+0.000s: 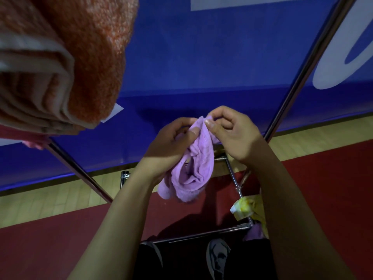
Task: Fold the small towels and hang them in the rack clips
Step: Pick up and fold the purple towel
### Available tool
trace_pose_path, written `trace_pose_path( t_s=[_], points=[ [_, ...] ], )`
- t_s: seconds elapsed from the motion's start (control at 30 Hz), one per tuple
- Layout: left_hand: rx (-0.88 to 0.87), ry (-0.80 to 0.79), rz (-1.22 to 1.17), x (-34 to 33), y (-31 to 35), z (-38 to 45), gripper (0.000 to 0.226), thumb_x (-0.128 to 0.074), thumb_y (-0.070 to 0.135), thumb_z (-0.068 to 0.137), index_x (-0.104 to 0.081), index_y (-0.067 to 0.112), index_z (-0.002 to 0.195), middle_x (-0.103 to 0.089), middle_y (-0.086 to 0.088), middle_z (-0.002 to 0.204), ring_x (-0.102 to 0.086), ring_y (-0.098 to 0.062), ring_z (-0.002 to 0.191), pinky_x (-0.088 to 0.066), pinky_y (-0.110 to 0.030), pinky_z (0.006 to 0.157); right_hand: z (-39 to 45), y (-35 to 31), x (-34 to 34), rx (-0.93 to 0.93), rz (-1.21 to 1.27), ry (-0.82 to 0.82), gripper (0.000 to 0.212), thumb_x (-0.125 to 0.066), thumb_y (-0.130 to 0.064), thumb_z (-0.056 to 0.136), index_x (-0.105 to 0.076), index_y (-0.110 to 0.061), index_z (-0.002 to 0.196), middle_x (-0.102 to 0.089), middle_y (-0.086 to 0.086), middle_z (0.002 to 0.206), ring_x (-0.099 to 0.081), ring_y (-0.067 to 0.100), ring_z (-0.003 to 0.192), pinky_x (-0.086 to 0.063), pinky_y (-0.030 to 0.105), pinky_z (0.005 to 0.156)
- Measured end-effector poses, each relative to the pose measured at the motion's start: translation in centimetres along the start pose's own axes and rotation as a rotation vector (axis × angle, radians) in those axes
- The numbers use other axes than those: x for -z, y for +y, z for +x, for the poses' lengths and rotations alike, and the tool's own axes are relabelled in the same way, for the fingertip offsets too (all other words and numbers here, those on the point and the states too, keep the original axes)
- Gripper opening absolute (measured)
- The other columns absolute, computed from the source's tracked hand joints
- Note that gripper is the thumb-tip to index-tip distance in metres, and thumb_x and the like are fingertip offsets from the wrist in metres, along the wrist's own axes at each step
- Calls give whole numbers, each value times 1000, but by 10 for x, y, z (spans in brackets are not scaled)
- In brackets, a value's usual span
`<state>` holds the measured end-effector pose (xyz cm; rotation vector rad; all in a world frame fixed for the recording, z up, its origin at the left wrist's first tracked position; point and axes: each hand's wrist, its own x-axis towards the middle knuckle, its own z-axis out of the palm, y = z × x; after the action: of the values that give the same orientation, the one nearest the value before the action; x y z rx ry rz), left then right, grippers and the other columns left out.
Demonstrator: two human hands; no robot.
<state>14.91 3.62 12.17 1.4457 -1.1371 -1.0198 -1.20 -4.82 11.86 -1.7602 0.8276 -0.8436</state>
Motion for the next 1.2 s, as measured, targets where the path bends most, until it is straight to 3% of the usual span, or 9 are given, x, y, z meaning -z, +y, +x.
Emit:
trace_pose_path(
  t_s=[0.17, 0.33, 0.47, 0.6, 0.73, 0.9, 1.0, 1.1, 1.2],
  points=[
    [-20, 35, 2, -5, -1, 1, 17, -63, 28, 104, -80, 25, 103, -80, -2, 103, -73, -26, 107, -54, -53, 104, -2, -1, 2, 8, -2, 19, 6, -66, -20, 98, -64, -17, 93, -66, -12, 86, -63, 21, 72, -53, 36, 71],
    [-38, 72, 58, -7, 0, 1, 17, -63, 26, 104, -80, 25, 106, -80, 3, 101, -74, -18, 105, -56, -46, 100, -1, -3, 4, 21, -26, 47, 7, -68, -19, 97, -61, -16, 95, -65, -12, 92, -68, 19, 80, -57, 37, 82],
    [-98, 65, 119, -7, 0, -1, 19, -60, 23, 105, -77, 26, 113, -79, 9, 106, -73, -11, 107, -56, -41, 101, 0, 2, 5, -41, -11, 13, 27, -70, -26, 95, -60, -29, 120, -68, -9, 113, -72, 16, 100, -57, 41, 95],
    [-94, 28, 213, -5, -4, 0, 15, -60, 26, 105, -75, 25, 108, -79, 3, 99, -74, -15, 99, -56, -44, 94, -1, 2, 6, -27, -167, -35, 11, -66, -25, 98, -74, -24, 105, -77, -7, 94, -73, 10, 89, -59, 38, 87],
    [-64, -78, 320, -1, -5, -1, 14, -68, 42, 99, -68, 34, 110, -76, 4, 99, -73, -12, 94, -60, -41, 89, 0, 6, 10, -19, -352, 38, 11, -65, -32, 97, -72, -26, 90, -71, -7, 75, -63, 3, 67, -53, 28, 69],
    [21, -199, 738, 7, -18, 2, 23, -70, 52, 92, -66, 35, 107, -72, 15, 93, -66, -1, 85, -49, -22, 73, 2, 6, 22, -25, -336, 210, 19, -57, -38, 101, -68, -22, 97, -69, -5, 84, -65, 16, 82, -55, 35, 76],
    [77, -248, 842, 10, -24, 4, 19, -67, 55, 93, -67, 36, 94, -72, 10, 91, -66, -14, 90, -51, -29, 78, 1, 5, 29, -16, -242, 330, 17, -57, -34, 103, -67, -21, 97, -70, -1, 86, -66, 18, 84, -55, 37, 78],
    [113, -272, 894, 8, -24, 4, 33, -66, 46, 94, -54, 27, 71, -64, 11, 70, -61, -16, 75, -42, -31, 66, 0, 5, 31, -14, -224, 374, 13, -56, -32, 103, -65, -27, 97, -69, -6, 85, -65, 8, 81, -51, 25, 72],
    [167, -319, 952, 5, -22, 5, 31, -61, 44, 98, -57, 22, 76, -67, 9, 77, -60, -18, 76, -42, -32, 67, 0, 6, 31, -9, -192, 401, 14, -56, -32, 103, -67, -25, 101, -70, -4, 85, -67, 11, 82, -54, 28, 74]
  ],
)
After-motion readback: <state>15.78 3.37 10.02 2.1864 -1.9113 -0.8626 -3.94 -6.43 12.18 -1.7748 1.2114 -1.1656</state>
